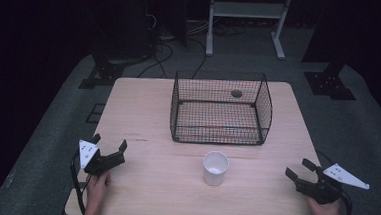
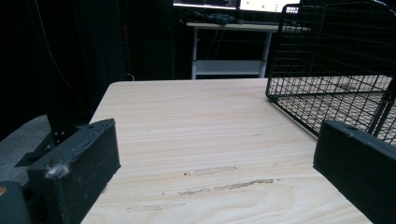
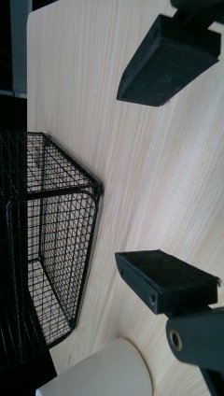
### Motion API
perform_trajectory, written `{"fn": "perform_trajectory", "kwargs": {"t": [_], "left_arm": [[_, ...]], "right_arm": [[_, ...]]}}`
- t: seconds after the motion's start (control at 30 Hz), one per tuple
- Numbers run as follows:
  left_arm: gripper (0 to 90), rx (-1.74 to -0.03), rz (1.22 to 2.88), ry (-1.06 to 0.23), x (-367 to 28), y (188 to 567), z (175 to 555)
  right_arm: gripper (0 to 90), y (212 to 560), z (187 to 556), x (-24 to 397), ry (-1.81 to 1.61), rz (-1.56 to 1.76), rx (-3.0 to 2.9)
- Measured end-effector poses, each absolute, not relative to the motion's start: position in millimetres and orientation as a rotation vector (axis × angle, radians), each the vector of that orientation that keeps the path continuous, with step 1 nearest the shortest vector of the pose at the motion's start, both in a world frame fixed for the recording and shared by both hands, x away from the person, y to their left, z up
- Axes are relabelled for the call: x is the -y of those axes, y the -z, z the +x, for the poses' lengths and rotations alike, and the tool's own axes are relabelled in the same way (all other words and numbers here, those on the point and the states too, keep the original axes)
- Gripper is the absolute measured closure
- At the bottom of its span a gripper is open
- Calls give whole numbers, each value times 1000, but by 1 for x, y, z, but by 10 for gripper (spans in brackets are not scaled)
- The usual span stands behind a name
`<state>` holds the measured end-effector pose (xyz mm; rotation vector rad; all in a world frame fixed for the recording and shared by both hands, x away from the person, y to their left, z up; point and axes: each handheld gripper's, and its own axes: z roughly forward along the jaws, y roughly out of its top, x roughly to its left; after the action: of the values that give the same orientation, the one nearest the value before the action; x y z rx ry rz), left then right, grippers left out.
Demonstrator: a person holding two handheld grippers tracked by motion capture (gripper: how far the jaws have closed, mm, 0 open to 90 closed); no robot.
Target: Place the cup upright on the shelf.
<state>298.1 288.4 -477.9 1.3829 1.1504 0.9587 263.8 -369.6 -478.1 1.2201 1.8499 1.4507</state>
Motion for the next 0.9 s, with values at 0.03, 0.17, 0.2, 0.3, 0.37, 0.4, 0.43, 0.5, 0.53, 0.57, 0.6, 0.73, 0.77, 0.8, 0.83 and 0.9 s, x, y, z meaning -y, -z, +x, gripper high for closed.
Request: {"fn": "perform_trajectory", "kwargs": {"t": [0.03,0.17,0.2,0.3,0.37,0.4,0.43,0.5,0.53,0.57,0.6,0.73,0.77,0.8,0.83,0.9], "left_arm": [[0,-1148,1386,-961,-288,478,298],[0,-1138,1400,-970,-286,478,298],[0,-1138,1401,-971,-286,478,298],[0,-1138,1400,-968,-286,478,298],[0,-1136,1399,-969,-286,478,297],[0,-1135,1400,-968,-286,478,297],[0,-1134,1400,-968,-286,478,297],[0,-1132,1401,-970,-286,478,297],[0,-1130,1402,-970,-286,478,297],[0,-1129,1403,-971,-286,478,297],[0,-1128,1402,-971,-286,478,297],[0,-1130,1402,-969,-286,478,297],[0,-1130,1403,-970,-286,478,297],[0,-1130,1403,-970,-286,478,297],[0,-1130,1403,-972,-286,478,297],[0,-1130,1405,-973,-285,478,297]], "right_arm": [[177,478,264,369,-1450,1219,-1850],[177,478,264,369,-1450,1212,-1850],[177,478,264,369,-1447,1211,-1847],[177,478,263,369,-1451,1211,-1843],[177,476,262,370,-1465,1209,-1837],[176,474,262,370,-1467,1206,-1834],[169,472,262,370,-1467,1201,-1833],[162,468,263,369,-1460,1193,-1834],[162,466,263,367,-1455,1186,-1840],[162,464,263,366,-1457,1178,-1843],[162,463,263,364,-1455,1167,-1849],[161,457,264,355,-1424,1126,-1886],[159,456,265,353,-1415,1116,-1889],[159,455,266,352,-1424,1112,-1895],[159,454,267,351,-1437,1116,-1909],[152,453,267,350,-1440,1110,-1910]]}}
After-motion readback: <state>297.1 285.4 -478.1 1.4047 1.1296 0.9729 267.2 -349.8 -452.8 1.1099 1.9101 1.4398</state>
